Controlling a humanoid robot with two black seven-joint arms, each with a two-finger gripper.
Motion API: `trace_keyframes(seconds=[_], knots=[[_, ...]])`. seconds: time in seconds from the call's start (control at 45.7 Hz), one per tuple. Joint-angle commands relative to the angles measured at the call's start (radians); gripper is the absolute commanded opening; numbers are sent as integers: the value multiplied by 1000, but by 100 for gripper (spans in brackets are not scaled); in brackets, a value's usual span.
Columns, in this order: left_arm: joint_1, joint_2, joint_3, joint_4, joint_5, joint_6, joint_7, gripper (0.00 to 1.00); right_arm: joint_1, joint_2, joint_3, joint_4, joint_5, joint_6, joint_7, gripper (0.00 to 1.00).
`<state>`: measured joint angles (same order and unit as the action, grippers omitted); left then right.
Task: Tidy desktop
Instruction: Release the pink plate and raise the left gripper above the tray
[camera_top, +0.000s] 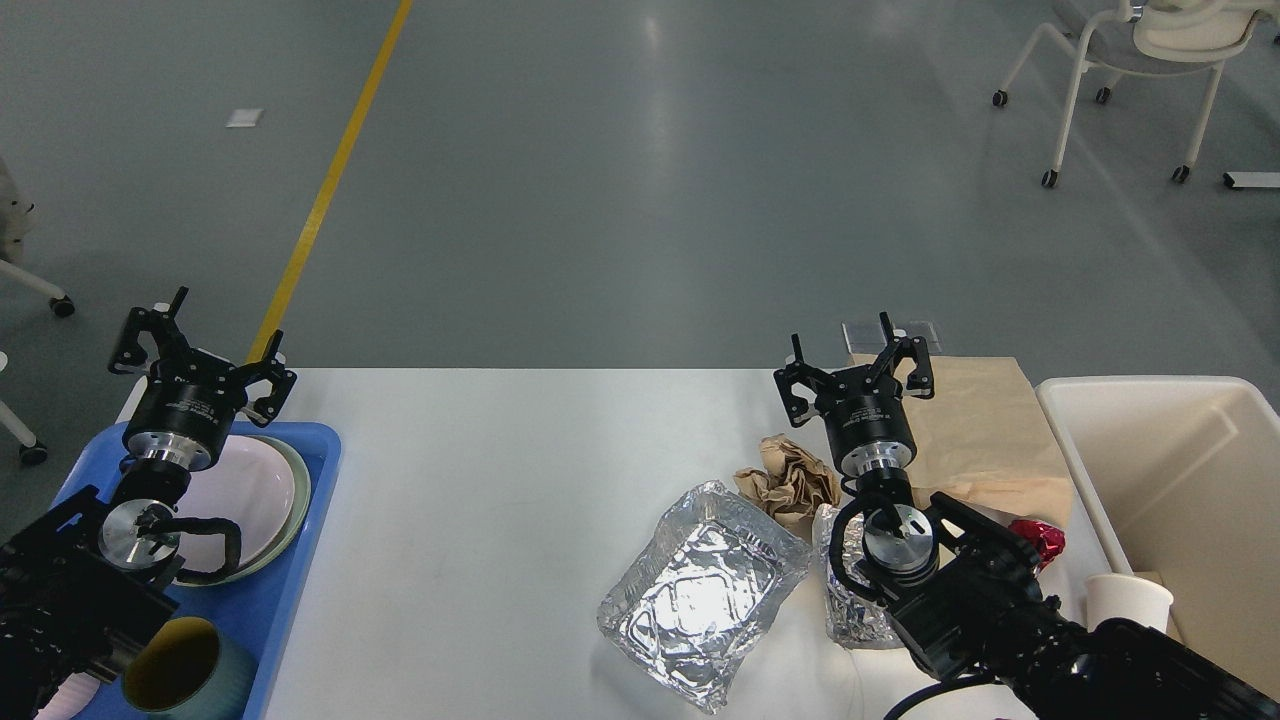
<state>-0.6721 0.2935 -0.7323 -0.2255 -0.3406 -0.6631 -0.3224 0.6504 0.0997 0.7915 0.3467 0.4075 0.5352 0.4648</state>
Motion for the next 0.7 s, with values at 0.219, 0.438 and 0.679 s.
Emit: trace_keyframes(seconds=[0.219, 0.438, 0.679], knots=[[0, 0, -15, 0, -1, -1, -4, 100, 0, 0, 0, 0, 2, 0, 0, 100], [0, 0, -15, 0, -1, -1, -4, 100, 0, 0, 0, 0, -1, 0, 0, 100], [0, 0, -15, -2, -1, -3, -4, 100, 0, 0, 0, 0, 2, -1, 0, 100]])
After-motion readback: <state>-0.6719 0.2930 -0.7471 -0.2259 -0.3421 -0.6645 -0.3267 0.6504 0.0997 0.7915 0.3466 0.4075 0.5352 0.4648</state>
